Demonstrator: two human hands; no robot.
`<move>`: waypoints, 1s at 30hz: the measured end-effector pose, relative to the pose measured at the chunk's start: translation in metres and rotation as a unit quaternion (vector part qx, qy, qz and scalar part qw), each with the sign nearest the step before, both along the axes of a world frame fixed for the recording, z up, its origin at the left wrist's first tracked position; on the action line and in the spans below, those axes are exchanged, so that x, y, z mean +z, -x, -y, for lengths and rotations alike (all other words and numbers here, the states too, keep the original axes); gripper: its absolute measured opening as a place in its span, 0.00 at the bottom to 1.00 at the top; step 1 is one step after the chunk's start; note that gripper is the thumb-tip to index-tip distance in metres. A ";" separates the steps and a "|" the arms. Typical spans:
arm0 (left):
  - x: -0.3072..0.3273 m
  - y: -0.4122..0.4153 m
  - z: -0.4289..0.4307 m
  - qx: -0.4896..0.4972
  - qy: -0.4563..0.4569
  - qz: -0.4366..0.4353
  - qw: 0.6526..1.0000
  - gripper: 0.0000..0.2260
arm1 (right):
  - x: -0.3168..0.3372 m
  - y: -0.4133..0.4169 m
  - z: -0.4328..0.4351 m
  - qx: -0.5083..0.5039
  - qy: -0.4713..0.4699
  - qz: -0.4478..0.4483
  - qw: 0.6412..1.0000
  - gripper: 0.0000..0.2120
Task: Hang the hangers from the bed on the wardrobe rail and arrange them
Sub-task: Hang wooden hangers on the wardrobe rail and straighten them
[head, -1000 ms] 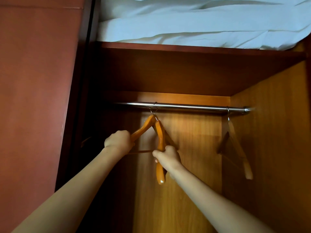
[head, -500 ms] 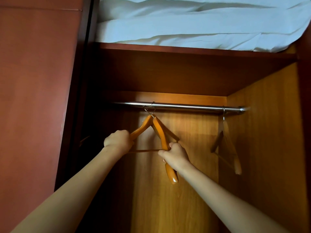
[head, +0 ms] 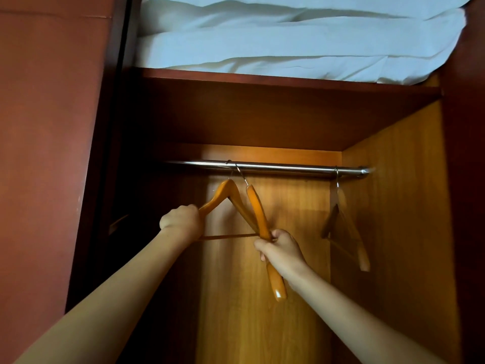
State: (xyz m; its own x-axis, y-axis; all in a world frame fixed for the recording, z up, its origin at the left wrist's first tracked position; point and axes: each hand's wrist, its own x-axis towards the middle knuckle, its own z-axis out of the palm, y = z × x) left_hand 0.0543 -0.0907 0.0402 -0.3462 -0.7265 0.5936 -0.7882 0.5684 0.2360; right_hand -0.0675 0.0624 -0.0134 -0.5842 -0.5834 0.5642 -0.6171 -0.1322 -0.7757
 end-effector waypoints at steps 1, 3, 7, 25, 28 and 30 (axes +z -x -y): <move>0.000 0.002 -0.001 0.001 0.005 0.000 1.000 0.11 | 0.000 0.001 -0.003 0.002 0.008 0.012 1.000 0.06; 0.001 0.007 -0.002 -0.003 0.014 -0.002 1.000 0.12 | 0.003 0.002 -0.009 0.004 0.031 0.041 0.999 0.05; 0.002 0.017 -0.005 -0.009 0.022 -0.005 1.000 0.12 | 0.012 0.011 -0.023 -0.019 0.070 0.089 0.993 0.06; 0.000 0.029 0.011 -0.075 -0.048 -0.091 0.992 0.08 | 0.069 0.064 -0.039 0.033 0.093 0.185 0.978 0.06; -0.002 0.028 0.011 -0.088 -0.060 -0.107 0.989 0.08 | 0.068 0.065 -0.036 0.036 0.099 0.199 0.974 0.11; -0.002 0.026 0.012 -0.093 -0.063 -0.115 0.987 0.07 | 0.067 0.066 -0.037 0.042 0.097 0.204 0.973 0.14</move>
State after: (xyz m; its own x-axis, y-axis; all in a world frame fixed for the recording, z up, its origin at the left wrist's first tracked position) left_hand 0.0282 -0.1027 0.0380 -0.3471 -0.7358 0.5815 -0.5894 0.6534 0.4750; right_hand -0.1333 0.0991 0.0539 -0.7372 -0.5445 0.4002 -0.2445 -0.3371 -0.9092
